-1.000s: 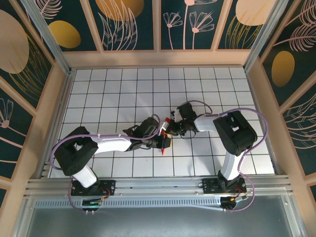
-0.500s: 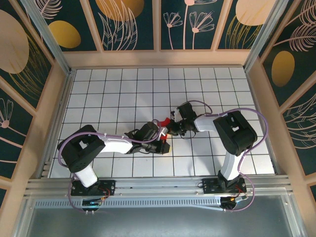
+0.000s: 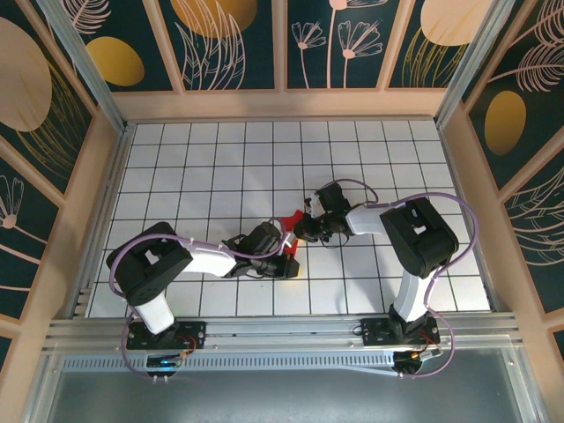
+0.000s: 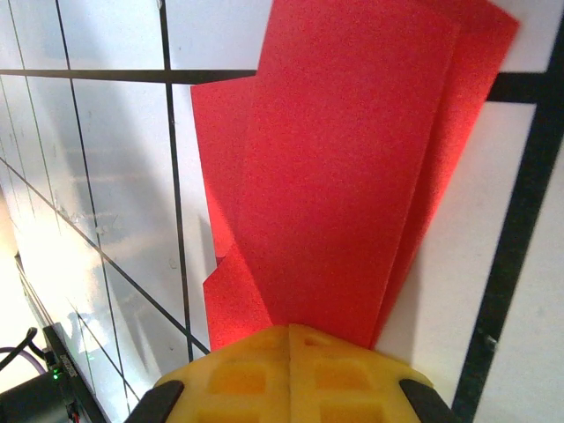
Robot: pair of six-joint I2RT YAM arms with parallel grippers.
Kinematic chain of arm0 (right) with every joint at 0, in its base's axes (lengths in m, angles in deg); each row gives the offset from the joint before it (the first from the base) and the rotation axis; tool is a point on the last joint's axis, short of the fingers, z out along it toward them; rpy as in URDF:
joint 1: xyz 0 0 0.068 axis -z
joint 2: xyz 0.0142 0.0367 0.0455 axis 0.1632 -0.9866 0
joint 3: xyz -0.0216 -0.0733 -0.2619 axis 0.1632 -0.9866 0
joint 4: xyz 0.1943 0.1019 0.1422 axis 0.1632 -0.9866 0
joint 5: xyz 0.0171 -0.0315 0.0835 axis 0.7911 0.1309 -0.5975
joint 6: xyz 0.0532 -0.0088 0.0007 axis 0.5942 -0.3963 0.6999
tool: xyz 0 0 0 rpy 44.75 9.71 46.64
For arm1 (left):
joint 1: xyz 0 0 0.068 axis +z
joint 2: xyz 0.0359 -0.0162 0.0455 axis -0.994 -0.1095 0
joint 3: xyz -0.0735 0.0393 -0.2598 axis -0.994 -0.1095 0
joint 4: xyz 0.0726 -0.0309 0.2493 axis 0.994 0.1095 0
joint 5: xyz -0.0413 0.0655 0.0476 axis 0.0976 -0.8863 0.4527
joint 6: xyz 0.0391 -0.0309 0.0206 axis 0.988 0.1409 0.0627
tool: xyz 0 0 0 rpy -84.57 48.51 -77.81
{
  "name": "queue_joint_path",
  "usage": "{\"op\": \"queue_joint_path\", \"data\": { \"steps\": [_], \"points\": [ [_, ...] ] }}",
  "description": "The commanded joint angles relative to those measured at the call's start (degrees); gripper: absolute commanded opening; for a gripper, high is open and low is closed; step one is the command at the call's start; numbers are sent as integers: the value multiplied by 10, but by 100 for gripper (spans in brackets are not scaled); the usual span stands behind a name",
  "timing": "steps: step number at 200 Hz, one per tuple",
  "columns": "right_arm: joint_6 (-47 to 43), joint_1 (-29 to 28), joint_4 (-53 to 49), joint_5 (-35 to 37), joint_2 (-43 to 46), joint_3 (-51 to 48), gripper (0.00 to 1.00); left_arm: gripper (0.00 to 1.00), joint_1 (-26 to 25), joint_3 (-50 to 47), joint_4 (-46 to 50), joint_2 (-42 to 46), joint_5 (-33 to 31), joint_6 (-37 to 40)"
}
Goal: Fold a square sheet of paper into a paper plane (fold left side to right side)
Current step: Fold the wing for the fifth time at the center of the table.
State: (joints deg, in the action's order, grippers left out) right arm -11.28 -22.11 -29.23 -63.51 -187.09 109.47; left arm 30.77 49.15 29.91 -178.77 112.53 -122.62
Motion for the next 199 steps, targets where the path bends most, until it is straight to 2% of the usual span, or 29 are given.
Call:
{"op": "queue_joint_path", "data": {
  "steps": [1,64,120,156,178,199],
  "points": [
    [-16,-11,-93,99,-54,-24,0,3,-5,-14,-4,4,5,-6],
    [-19,-11,-101,102,-56,-20,0,3,-21,-38,11,5,1,0],
    [-20,-13,-101,100,-56,-17,0,3,-21,-50,34,119,-38,12],
    [-17,-16,-100,100,-56,-17,0,2,19,-38,42,155,-38,5],
    [-16,-16,-99,99,-55,-17,0,2,51,-37,24,141,-25,0],
    [-16,-17,-101,99,-53,-16,0,1,56,-17,23,110,-18,15]
  ]
}}
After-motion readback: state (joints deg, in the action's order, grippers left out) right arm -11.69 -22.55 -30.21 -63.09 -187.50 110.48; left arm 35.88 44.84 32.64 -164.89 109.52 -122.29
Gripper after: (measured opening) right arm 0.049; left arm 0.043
